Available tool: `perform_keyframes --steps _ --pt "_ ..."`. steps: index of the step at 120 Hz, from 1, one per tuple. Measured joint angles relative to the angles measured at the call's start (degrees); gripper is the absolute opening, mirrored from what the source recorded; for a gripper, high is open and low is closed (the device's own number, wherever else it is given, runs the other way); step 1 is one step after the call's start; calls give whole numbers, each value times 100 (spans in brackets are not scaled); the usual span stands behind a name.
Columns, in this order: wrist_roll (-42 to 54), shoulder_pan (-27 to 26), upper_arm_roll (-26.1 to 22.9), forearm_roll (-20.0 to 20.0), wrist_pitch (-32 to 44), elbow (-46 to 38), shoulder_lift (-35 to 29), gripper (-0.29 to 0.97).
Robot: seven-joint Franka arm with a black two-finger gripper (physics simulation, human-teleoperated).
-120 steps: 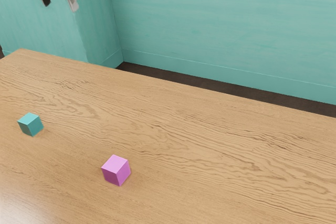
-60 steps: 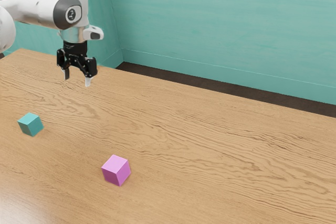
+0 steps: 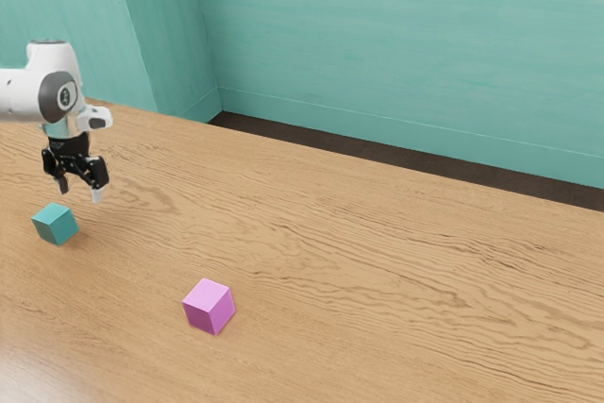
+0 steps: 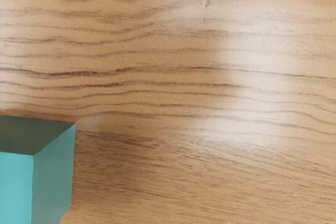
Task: Pick up the blue block with one arm, and put the blue block on the pink block with one arm
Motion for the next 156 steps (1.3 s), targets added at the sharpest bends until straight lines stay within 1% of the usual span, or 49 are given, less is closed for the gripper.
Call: perform_keyframes --steps 11,27,45,76,104,126,156 --pt "256 30 88 133 315 -275 -99 68" --pt "593 78 118 424 629 -401 -148 68" --pt "931 216 120 547 945 -789 -390 68" --pt "1365 511 113 542 1245 -865 -306 68" --pt "1619 527 104 518 1342 -803 -60 68" --pt "1757 554 104 511 1369 -763 -26 68" --pt "1891 579 103 424 1326 -324 306 68"
